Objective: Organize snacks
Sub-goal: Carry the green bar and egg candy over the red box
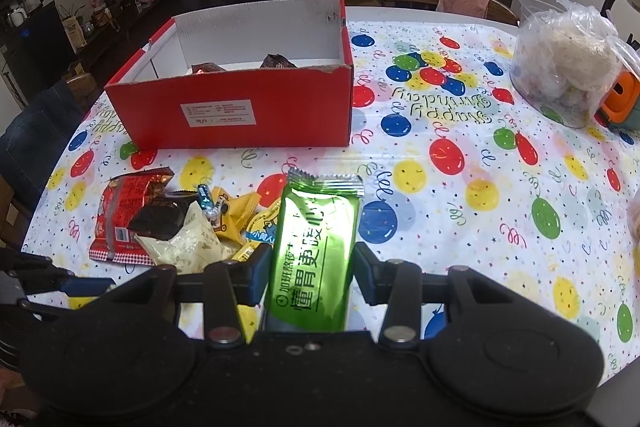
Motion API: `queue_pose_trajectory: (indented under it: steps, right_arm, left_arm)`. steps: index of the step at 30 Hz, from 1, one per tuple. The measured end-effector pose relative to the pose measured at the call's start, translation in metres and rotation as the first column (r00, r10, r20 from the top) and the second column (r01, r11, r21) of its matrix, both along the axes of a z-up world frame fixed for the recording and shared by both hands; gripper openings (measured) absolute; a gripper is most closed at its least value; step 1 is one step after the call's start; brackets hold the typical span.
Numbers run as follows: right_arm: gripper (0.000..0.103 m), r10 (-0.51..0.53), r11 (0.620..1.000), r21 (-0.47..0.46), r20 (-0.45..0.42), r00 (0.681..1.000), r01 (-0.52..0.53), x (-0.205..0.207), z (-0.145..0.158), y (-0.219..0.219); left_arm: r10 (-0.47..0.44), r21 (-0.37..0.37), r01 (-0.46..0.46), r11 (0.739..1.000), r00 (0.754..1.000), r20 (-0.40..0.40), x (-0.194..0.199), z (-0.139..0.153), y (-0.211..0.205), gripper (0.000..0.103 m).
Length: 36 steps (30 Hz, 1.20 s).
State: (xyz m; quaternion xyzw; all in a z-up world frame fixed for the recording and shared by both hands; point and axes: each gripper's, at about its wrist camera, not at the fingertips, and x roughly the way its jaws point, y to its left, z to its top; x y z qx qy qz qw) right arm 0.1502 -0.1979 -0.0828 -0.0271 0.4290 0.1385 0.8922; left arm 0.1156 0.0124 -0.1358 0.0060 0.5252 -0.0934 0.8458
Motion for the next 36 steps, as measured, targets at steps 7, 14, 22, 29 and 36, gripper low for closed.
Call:
queue_pose_trajectory:
  steps: [7,14,22,29,36]
  right_arm:
    - [0.042,0.024,1.0,-0.005,0.025,0.999,-0.024,0.006,0.012,0.004]
    - [0.042,0.046,0.999,0.01,0.075,0.996,-0.047,0.022,0.034,0.006]
    - [0.042,0.064,0.996,0.048,0.126,0.99,-0.071,0.059,0.064,0.005]
    - [0.042,0.098,0.992,0.063,0.161,0.982,-0.109,0.101,0.085,0.015]
    - [0.042,0.151,0.986,0.041,0.161,0.975,-0.159,0.144,0.091,0.033]
  left_arm:
    - [0.061,-0.026,-0.06,0.998,0.997,0.052,0.011,0.028,0.01,0.034]
    - [0.118,-0.058,-0.112,0.992,0.984,0.131,0.029,0.068,0.019,0.034]
    - [0.181,-0.076,-0.169,0.983,0.966,0.187,0.063,0.106,0.032,0.034]
    - [0.221,-0.064,-0.212,0.975,0.953,0.209,0.103,0.125,0.039,0.034]
    - [0.26,-0.041,-0.257,0.966,0.946,0.195,0.15,0.13,0.045,0.034]
